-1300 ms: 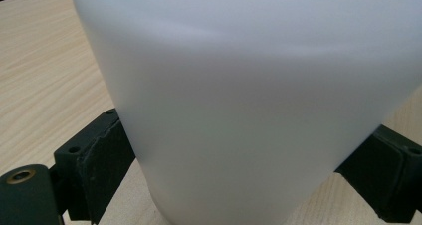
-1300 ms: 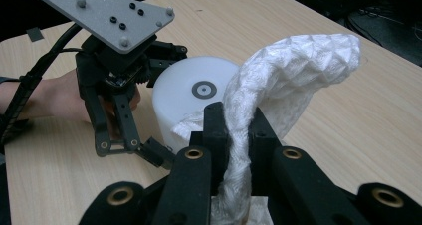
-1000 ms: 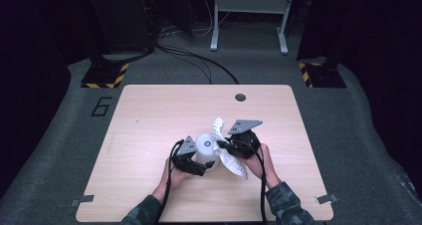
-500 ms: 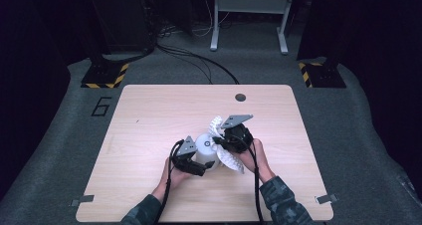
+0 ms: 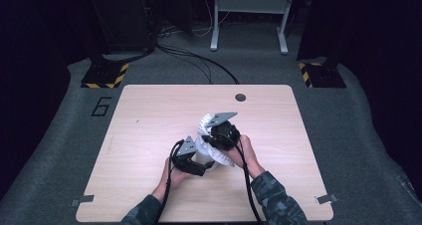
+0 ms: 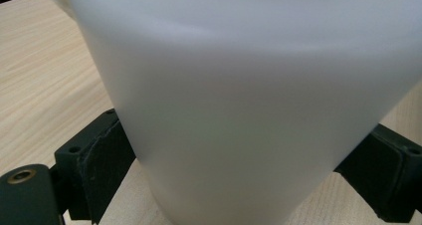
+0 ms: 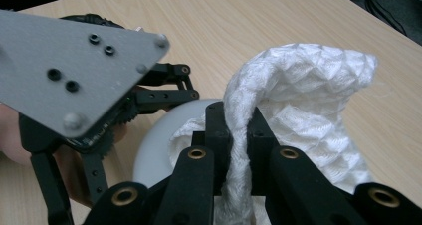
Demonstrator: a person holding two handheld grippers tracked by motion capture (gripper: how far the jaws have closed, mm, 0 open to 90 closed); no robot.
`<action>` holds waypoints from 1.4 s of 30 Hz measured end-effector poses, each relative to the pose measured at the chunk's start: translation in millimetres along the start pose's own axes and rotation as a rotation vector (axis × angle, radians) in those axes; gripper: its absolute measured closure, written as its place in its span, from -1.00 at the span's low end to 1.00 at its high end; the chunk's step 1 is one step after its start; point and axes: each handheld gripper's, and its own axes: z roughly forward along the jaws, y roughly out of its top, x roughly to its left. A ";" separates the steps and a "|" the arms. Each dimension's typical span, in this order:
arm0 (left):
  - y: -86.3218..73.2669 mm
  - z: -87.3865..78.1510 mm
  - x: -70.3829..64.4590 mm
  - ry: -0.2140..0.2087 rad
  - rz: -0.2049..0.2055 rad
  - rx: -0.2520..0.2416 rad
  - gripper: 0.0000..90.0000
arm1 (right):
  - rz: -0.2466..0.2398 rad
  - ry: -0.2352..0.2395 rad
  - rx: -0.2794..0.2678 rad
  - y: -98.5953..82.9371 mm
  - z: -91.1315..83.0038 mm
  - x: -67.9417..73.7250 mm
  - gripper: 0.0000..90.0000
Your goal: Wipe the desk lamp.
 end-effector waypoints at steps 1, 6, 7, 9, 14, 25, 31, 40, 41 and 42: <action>0.1 0.1 -0.2 0.000 -0.001 -0.001 -0.81 | 0.000 0.007 0.004 0.7 0.7 1.8 0.89; 0.4 0.2 -0.1 0.008 0.013 0.005 -0.81 | 0.002 0.031 -0.005 0.9 2.0 7.0 0.89; 0.8 -0.1 0.4 0.010 0.023 0.009 -0.81 | 0.012 0.028 -0.015 1.0 2.6 8.8 0.89; 1.1 -0.1 0.2 0.013 0.027 0.011 -0.81 | 0.003 0.046 -0.006 0.0 1.2 9.6 0.89; 0.9 -0.1 -1.0 0.006 0.010 0.015 -0.81 | -0.006 0.067 -0.017 -3.4 -1.6 12.8 0.89; 0.6 0.9 -2.4 0.007 -0.012 -0.003 -0.81 | -0.017 0.115 -0.026 -13.5 -13.3 17.4 0.89; 0.8 -0.3 -0.9 0.004 0.011 0.015 -0.81 | -0.017 0.109 -0.024 -22.6 -24.2 16.9 0.89; 0.7 0.1 -0.7 0.005 0.010 0.010 -0.81 | 0.019 0.081 -0.026 -33.5 -36.2 8.6 0.89; 0.6 0.0 -0.9 0.003 0.008 0.012 -0.81 | 0.020 0.072 -0.024 -34.4 -37.2 6.9 0.89; 0.7 0.0 -0.8 0.004 0.009 0.011 -0.81 | 0.034 0.071 -0.022 -35.4 -38.1 5.8 0.89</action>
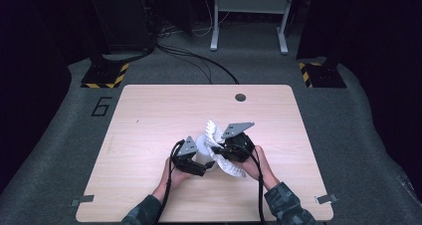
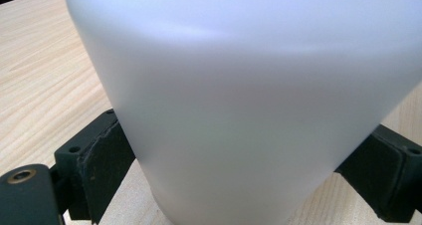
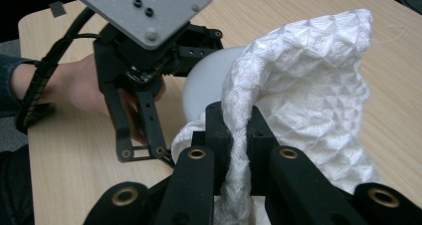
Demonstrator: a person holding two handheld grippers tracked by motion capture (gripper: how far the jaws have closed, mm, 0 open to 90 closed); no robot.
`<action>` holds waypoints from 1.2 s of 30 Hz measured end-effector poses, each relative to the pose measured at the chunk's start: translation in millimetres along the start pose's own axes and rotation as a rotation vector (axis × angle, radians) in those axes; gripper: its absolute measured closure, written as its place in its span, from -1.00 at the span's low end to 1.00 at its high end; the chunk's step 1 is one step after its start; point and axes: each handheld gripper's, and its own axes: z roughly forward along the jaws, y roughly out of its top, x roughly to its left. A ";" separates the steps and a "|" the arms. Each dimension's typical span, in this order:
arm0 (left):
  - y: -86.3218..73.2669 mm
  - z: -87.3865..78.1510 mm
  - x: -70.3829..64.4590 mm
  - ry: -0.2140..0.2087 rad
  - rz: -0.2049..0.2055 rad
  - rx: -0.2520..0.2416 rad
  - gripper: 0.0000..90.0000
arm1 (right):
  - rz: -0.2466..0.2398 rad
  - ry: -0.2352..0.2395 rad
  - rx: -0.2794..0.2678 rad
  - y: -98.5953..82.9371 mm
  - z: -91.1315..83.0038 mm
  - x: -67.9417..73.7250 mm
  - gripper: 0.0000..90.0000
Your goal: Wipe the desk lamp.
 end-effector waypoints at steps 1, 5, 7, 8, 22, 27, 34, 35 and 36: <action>0.0 0.0 0.0 0.000 -0.001 0.000 -0.81 | -0.002 -0.008 -0.003 -0.8 -0.7 -2.0 0.89; -0.1 0.0 0.2 -0.002 -0.005 -0.001 -0.81 | 0.020 -0.031 -0.001 -3.0 -2.6 -8.5 0.89; -0.1 0.0 0.2 -0.002 -0.004 0.000 -0.81 | 0.025 -0.042 -0.003 -2.7 -2.1 -11.3 0.89; -0.1 0.0 0.3 -0.002 -0.004 0.000 -0.81 | 0.032 -0.049 -0.012 -2.5 -1.1 -13.0 0.89; -0.7 0.8 0.1 0.005 -0.006 -0.010 -0.81 | 0.050 -0.086 0.001 10.1 10.2 -30.7 0.89; -0.7 0.8 0.2 0.004 -0.007 -0.010 -0.81 | 0.042 -0.094 0.006 15.3 15.5 -32.2 0.88; -0.4 0.3 0.5 -0.003 -0.009 -0.003 -0.81 | 0.030 -0.095 0.008 24.4 24.5 -26.7 0.88; -0.3 0.1 0.7 -0.003 -0.006 -0.001 -0.81 | 0.017 -0.094 0.004 25.6 26.5 -25.8 0.88; -0.4 0.2 0.2 -0.004 -0.011 -0.002 -0.81 | 0.007 -0.090 0.003 27.3 28.7 -24.4 0.88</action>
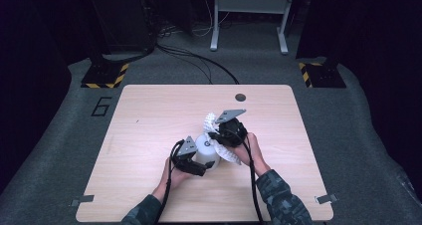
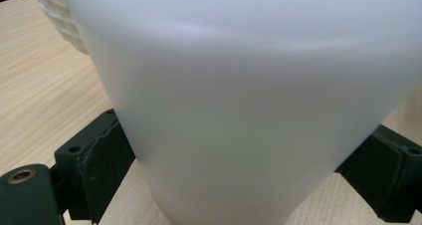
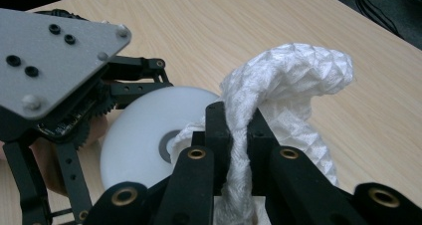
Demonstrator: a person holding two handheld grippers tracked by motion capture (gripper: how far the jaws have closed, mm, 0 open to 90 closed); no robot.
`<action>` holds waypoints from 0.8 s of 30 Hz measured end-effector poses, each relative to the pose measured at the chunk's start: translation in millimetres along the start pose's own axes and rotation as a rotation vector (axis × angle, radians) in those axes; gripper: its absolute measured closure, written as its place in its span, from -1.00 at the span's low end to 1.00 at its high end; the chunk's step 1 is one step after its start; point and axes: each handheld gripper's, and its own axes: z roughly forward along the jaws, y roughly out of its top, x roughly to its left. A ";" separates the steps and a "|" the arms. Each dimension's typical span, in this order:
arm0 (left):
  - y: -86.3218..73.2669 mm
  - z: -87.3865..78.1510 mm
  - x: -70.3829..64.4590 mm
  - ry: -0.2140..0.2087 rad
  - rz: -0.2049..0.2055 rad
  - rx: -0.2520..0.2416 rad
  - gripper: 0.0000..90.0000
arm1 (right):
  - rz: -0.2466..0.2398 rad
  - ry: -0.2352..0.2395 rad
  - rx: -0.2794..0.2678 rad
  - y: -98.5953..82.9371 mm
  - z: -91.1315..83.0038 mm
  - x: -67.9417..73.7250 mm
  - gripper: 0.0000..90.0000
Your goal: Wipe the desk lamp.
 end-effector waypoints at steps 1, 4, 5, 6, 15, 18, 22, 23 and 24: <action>-0.2 0.5 0.0 0.008 0.003 -0.005 -0.81 | 0.007 0.003 0.005 1.0 0.9 1.8 0.88; -0.1 0.2 -0.3 0.000 -0.004 -0.001 -0.81 | -0.008 0.011 0.005 4.7 5.2 6.4 0.88; -0.3 0.6 -0.6 0.005 -0.006 -0.007 -0.81 | -0.022 0.016 0.007 5.8 6.4 7.1 0.88; -0.1 0.1 -0.2 -0.002 -0.004 0.000 -0.81 | -0.014 0.017 0.003 6.5 7.8 9.3 0.88; -0.2 0.1 0.2 -0.004 -0.004 0.002 -0.81 | -0.055 0.055 0.010 10.9 12.7 19.7 0.88; -0.3 0.3 0.2 -0.004 -0.005 0.000 -0.81 | -0.056 0.062 0.003 10.3 12.5 22.2 0.88; 0.0 0.3 0.7 -0.001 0.002 0.001 -0.81 | -0.058 0.073 0.009 8.8 10.4 26.4 0.88; -0.1 0.3 0.9 -0.001 0.002 0.002 -0.81 | -0.058 0.080 0.005 8.2 10.2 26.9 0.88; -0.1 0.3 0.9 0.000 0.002 0.002 -0.81 | -0.062 0.084 0.003 7.5 9.4 27.3 0.88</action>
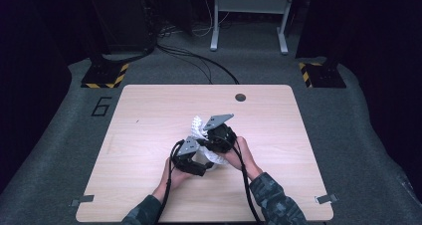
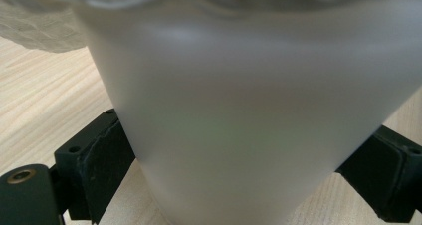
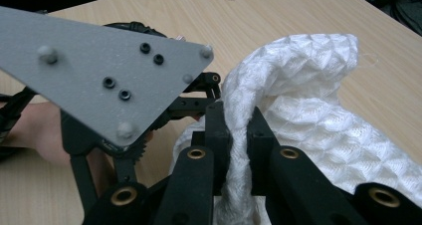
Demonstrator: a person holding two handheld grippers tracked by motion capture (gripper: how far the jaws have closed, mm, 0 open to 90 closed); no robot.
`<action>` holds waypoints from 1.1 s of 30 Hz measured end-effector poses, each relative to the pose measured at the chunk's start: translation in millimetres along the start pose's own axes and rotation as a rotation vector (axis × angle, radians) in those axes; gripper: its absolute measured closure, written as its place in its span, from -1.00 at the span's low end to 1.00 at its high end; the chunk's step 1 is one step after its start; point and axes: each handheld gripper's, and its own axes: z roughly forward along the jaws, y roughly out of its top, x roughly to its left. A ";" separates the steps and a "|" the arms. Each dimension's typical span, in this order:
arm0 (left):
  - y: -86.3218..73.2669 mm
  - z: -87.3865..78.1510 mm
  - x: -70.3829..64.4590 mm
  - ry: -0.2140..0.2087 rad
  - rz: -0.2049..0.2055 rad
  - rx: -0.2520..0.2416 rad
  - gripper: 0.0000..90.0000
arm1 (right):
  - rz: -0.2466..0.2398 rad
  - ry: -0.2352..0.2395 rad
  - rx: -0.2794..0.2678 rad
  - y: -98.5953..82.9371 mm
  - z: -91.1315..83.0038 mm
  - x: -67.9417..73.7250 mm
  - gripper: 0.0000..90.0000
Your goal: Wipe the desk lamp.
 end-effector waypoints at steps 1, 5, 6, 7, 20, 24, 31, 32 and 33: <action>-0.1 0.1 -0.1 0.000 -0.002 -0.001 -0.81 | 0.006 0.000 -0.002 -0.6 -0.4 0.8 0.88; -0.2 0.0 -0.4 -0.003 -0.006 0.002 -0.81 | 0.001 0.009 -0.008 -4.6 -3.7 1.3 0.88; -0.2 0.2 -0.5 -0.001 -0.005 0.000 -0.81 | 0.018 0.012 -0.014 -5.9 -4.6 2.2 0.88; -0.3 0.4 -0.5 0.000 -0.005 -0.001 -0.81 | 0.026 0.010 -0.020 -6.6 -4.8 2.7 0.88; -0.4 -0.1 -0.6 -0.003 -0.005 0.002 -0.81 | 0.056 0.008 -0.028 -21.7 -20.9 -7.0 0.88; -0.6 0.1 -0.9 -0.005 -0.010 0.001 -0.81 | 0.072 -0.014 -0.029 -22.8 -23.5 -10.2 0.88; -0.7 0.3 -1.0 -0.002 -0.021 0.000 -0.82 | 0.099 -0.004 -0.042 -26.1 -23.5 -12.7 0.89; -1.2 0.4 -1.1 -0.003 -0.033 -0.005 -0.82 | 0.104 -0.005 -0.045 -26.2 -23.3 -12.3 0.89; -1.3 0.4 -1.1 -0.001 -0.032 -0.006 -0.82 | 0.101 -0.005 -0.047 -26.4 -23.2 -12.4 0.89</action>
